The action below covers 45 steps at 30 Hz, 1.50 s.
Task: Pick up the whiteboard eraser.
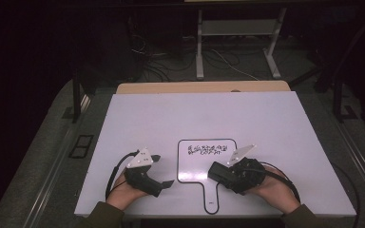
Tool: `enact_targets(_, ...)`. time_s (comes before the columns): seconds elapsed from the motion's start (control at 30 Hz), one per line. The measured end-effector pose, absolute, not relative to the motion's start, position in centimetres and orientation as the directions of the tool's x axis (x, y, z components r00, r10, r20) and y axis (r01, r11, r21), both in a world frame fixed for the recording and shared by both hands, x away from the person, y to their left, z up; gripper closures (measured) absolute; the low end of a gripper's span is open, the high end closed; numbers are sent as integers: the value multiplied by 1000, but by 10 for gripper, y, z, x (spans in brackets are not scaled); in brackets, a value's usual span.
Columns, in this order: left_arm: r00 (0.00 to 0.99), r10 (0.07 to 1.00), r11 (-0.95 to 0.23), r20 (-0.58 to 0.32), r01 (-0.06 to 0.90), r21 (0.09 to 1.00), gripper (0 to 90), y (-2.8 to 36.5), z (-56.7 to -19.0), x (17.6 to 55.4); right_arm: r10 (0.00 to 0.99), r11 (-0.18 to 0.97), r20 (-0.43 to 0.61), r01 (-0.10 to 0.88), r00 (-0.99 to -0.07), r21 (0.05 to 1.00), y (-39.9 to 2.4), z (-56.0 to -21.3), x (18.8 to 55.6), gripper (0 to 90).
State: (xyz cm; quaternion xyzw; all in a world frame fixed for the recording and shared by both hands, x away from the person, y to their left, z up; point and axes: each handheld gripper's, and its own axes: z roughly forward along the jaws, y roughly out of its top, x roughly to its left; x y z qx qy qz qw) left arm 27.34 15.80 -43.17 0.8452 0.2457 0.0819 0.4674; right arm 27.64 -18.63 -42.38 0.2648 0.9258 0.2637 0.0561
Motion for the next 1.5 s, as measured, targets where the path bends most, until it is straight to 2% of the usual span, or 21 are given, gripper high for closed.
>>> enact_targets(0.17, 865, 493, -440, -93, 340, 831, 0, 158, -432, 274, 503, 742, -11, 426, -864, 517, -187, -422, 275, 388)
enact_targets(0.47, 866, 491, -440, -95, 341, 831, 0, 158, -432, 273, 507, 730, -28, 412, -861, 545, -192, -417, 277, 388)
enact_targets(0.53, 866, 491, -440, -96, 341, 831, 0, 158, -432, 274, 531, 707, -2, 442, -847, 552, -193, -415, 276, 388)
enact_targets(0.87, 864, 493, -436, -99, 344, 832, 0, 158, -432, 274, 549, 670, 32, 463, -835, 580, -199, -410, 280, 388)
enact_targets(1.5, 861, 497, -431, -104, 349, 832, 0, 159, -433, 275, 552, 627, 71, 469, -831, 622, -198, -396, 305, 388)
